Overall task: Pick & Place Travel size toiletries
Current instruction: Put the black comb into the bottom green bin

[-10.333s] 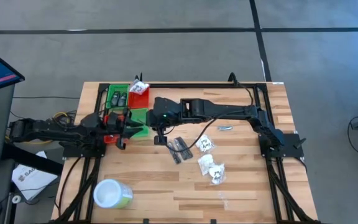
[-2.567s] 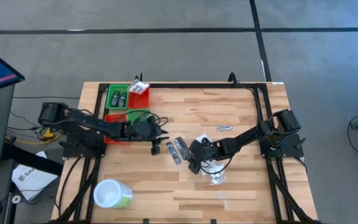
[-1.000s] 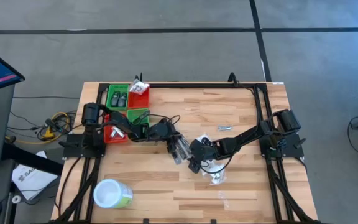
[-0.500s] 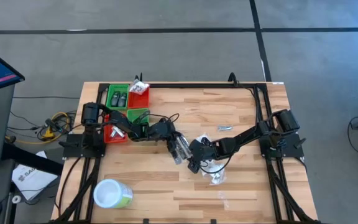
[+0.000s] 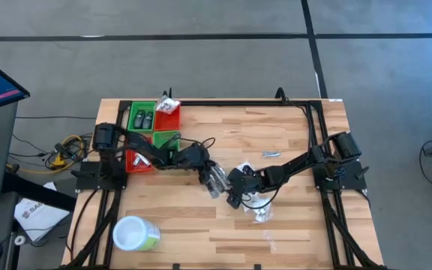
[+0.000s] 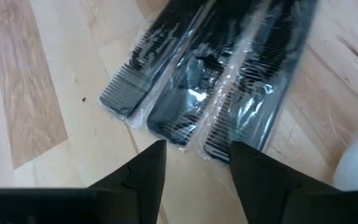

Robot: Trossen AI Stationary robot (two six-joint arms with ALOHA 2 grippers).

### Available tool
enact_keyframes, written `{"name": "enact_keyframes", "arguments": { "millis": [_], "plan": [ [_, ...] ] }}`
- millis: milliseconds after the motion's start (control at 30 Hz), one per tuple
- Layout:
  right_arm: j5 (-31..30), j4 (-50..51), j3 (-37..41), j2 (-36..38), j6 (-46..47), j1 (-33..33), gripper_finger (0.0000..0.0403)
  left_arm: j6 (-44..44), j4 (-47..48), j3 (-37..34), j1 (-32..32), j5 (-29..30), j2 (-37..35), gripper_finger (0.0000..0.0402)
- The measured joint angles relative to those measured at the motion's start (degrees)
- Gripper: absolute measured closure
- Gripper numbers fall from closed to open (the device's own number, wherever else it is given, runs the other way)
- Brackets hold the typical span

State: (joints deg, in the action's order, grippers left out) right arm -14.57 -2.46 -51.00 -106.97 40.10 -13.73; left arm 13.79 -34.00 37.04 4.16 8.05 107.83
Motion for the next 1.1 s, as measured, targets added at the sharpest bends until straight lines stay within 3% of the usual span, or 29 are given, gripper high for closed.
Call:
{"name": "enact_keyframes", "arguments": {
  "millis": [200,433,667,833,1100],
  "plan": [
    [-0.3,-1.5,0.1,-0.1,0.0,0.9,0.0237,-1.5,2.2,0.1,-0.7,-0.7,-5.3,0.0401],
    [0.0,-1.0,0.0,-1.3,-0.2,1.8,0.0231,-1.4,2.6,0.1,-1.3,0.2,-4.7,0.0401],
    [0.0,-1.1,-1.7,-4.0,-3.0,1.9,0.0246,-3.5,2.2,0.2,-1.0,7.5,-4.7,0.0401],
    [1.6,1.6,-3.2,-1.9,-6.0,1.4,0.0261,-2.7,2.3,0.2,0.1,8.1,-4.7,0.0397],
    [2.0,5.6,-3.6,-0.8,-6.1,0.2,0.0268,-4.7,2.1,0.0,1.5,-2.5,-4.8,0.0352]
  ]
}}
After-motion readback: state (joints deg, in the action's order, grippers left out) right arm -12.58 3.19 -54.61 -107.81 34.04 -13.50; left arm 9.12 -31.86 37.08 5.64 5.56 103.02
